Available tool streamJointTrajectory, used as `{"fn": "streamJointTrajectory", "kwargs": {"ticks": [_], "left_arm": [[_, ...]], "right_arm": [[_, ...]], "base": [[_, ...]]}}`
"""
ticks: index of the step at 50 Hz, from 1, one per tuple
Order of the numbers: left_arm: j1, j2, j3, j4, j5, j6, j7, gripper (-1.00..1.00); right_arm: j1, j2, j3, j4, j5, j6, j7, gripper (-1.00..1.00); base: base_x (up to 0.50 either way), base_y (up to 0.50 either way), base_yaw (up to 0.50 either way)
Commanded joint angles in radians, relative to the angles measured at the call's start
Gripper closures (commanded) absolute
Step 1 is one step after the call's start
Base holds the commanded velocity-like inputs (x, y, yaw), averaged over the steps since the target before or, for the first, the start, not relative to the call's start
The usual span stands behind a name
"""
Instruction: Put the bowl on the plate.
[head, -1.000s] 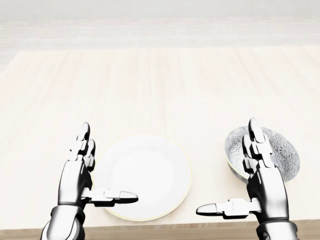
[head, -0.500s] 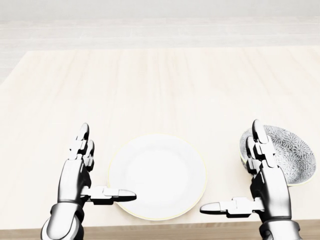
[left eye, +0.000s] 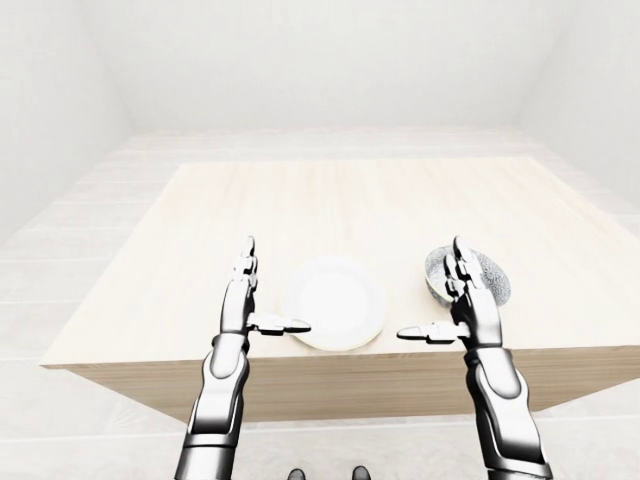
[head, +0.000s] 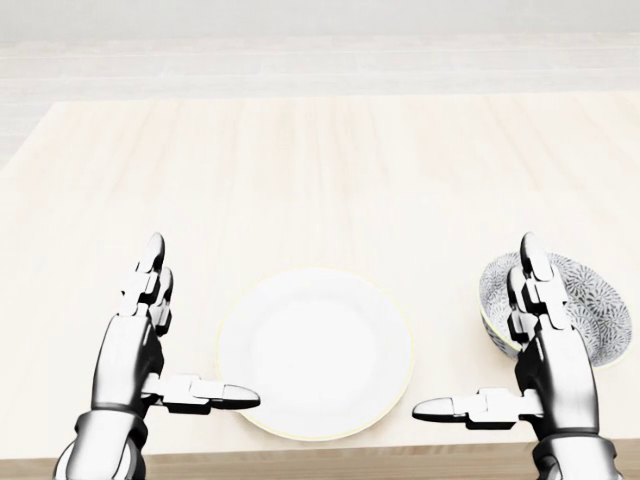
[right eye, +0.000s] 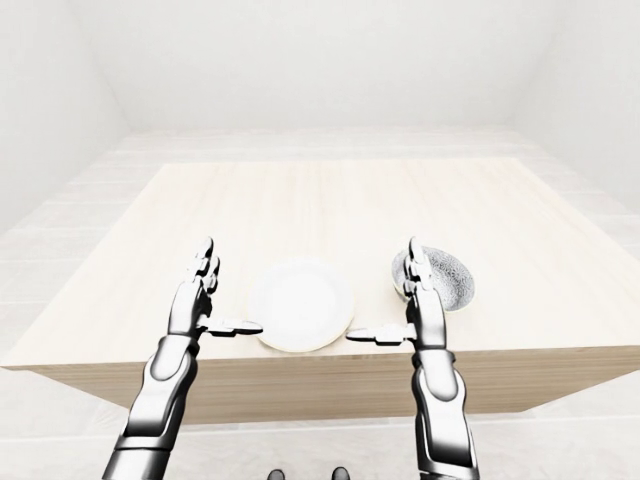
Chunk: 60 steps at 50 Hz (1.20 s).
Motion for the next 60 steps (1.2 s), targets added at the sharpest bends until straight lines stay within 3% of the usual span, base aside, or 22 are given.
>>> {"fn": "streamJointTrajectory", "kwargs": {"ticks": [1, 4, 10, 11, 15, 18, 19, 21, 27, 35, 39, 60], "left_arm": [[0.034, 0.026, 0.014, -0.187, 0.054, 0.115, -0.054, -1.00], [0.022, 0.026, 0.030, -0.207, 0.059, 0.144, -0.061, -1.00], [0.010, 0.024, 0.042, -0.209, 0.080, 0.144, -0.053, -1.00], [0.006, 0.024, 0.045, -0.208, 0.079, 0.144, -0.055, -1.00], [0.000, 0.025, 0.050, -0.204, 0.084, 0.144, -0.050, -1.00], [-0.006, 0.027, 0.053, -0.205, 0.088, 0.144, -0.051, -1.00], [-0.011, 0.028, 0.058, -0.217, 0.087, 0.144, -0.049, -1.00], [-0.017, 0.030, 0.062, -0.223, 0.087, 0.144, -0.049, -1.00], [-0.002, 0.029, 0.064, -0.275, 0.087, 0.144, -0.051, -1.00], [-0.025, 0.030, 0.071, -0.265, 0.083, 0.144, -0.049, -1.00], [0.004, 0.029, 0.069, -0.297, 0.080, 0.144, -0.052, -1.00], [-0.025, 0.036, 0.082, -0.264, 0.075, 0.144, -0.041, -1.00]], "right_arm": [[-0.018, -0.021, -0.020, -0.012, -0.038, 0.027, -0.010, -1.00], [-0.016, -0.029, -0.027, -0.042, -0.075, 0.039, -0.024, -1.00], [-0.079, -0.071, -0.041, -0.001, -0.209, 0.048, -0.068, -1.00], [-0.098, -0.086, -0.044, 0.005, -0.248, 0.064, -0.082, -1.00], [-0.134, -0.104, -0.071, -0.009, -0.304, 0.074, -0.127, -1.00], [-0.169, -0.134, -0.072, 0.004, -0.400, 0.109, -0.159, -1.00], [-0.195, -0.160, -0.072, 0.022, -0.460, 0.137, -0.171, -1.00], [-0.218, -0.183, -0.076, 0.028, -0.512, 0.155, -0.169, -1.00], [-0.271, -0.248, -0.063, 0.077, -0.698, 0.155, -0.104, -1.00], [-0.336, -0.287, -0.027, 0.174, -0.917, 0.155, -0.071, -1.00], [-0.337, -0.291, -0.002, 0.223, -1.017, 0.155, -0.038, -1.00], [-0.300, -0.264, 0.005, 0.274, -1.246, 0.155, 0.032, -1.00]], "base": [[0.00, 0.00, 0.00], [0.00, 0.00, 0.00], [0.00, 0.00, 0.00], [0.00, 0.00, 0.00], [0.00, 0.00, 0.00], [0.00, 0.00, 0.00], [0.00, 0.00, 0.00], [0.00, 0.00, 0.00], [0.00, 0.00, 0.00], [0.00, 0.00, 0.00], [0.00, 0.00, 0.00], [0.00, 0.00, 0.00]]}}
